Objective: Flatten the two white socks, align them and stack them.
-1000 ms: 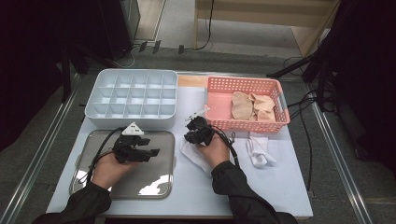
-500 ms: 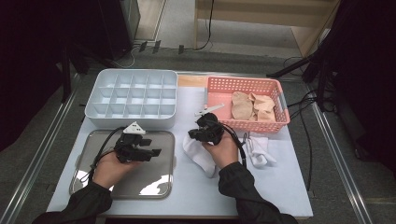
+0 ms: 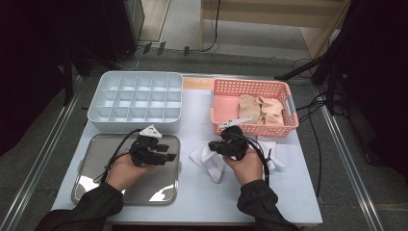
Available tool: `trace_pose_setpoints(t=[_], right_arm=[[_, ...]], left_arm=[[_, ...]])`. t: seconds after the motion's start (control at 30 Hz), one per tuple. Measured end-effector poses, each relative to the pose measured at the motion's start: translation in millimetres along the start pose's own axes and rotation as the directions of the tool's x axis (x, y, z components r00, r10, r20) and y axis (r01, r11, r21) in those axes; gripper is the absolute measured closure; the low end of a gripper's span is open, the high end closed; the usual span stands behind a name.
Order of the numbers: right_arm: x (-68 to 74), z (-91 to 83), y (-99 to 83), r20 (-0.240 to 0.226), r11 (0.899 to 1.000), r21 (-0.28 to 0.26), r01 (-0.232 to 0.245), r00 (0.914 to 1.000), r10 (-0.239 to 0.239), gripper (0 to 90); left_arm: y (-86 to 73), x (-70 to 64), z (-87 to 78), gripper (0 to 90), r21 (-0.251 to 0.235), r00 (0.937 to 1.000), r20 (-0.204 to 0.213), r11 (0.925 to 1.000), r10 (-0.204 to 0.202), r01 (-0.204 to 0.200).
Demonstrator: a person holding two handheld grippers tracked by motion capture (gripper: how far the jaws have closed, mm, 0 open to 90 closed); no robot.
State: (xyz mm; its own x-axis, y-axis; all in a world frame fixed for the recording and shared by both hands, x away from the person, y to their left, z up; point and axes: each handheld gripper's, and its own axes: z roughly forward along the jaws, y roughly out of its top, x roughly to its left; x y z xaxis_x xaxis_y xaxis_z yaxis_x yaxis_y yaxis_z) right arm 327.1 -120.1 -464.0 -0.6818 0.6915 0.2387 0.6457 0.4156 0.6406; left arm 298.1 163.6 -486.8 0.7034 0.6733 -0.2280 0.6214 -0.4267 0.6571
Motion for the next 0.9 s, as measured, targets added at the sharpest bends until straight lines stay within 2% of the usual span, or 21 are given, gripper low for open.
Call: trace_pose_setpoints(t=[0.2,0.33,0.47,0.6,0.73,0.9], right_arm=[[-2.0,-16.4,-17.8,0.009,1.000,-0.005,-0.022,0.9997,0.022,87.0],[-3.6,-24.1,-29.8,0.004,0.999,-0.004,-0.042,0.9991,0.042,86.7],[-7.4,-27.3,-40.4,0.017,0.998,0.016,-0.058,0.9982,0.058,86.4],[-11.0,-29.4,-46.8,0.025,0.997,0.023,-0.070,0.9973,0.069,86.3],[-14.9,-30.7,-49.7,0.026,0.996,0.025,-0.081,0.9964,0.081,86.2],[-16.3,-29.7,-49.5,0.028,0.996,0.024,-0.084,0.9961,0.083,86.1]], left_arm=[[9.3,-8.4,14.5,51.4,0.018,0.9993,0.004,0.9992,0.037,-0.037],[13.1,-12.8,24.9,50.4,0.014,0.9964,-0.016,0.9964,0.084,-0.083],[20.2,-15.5,36.5,51.5,0.031,0.9975,-0.007,0.9971,0.070,-0.070],[28.0,-19.8,49.2,51.8,0.062,0.9961,-0.011,0.9944,0.087,-0.086],[32.6,-23.2,59.2,51.6,0.097,0.9927,-0.021,0.9884,0.119,-0.117],[32.5,-22.9,70.7,52.1,0.120,0.9923,-0.030,0.9861,0.120,-0.116]])
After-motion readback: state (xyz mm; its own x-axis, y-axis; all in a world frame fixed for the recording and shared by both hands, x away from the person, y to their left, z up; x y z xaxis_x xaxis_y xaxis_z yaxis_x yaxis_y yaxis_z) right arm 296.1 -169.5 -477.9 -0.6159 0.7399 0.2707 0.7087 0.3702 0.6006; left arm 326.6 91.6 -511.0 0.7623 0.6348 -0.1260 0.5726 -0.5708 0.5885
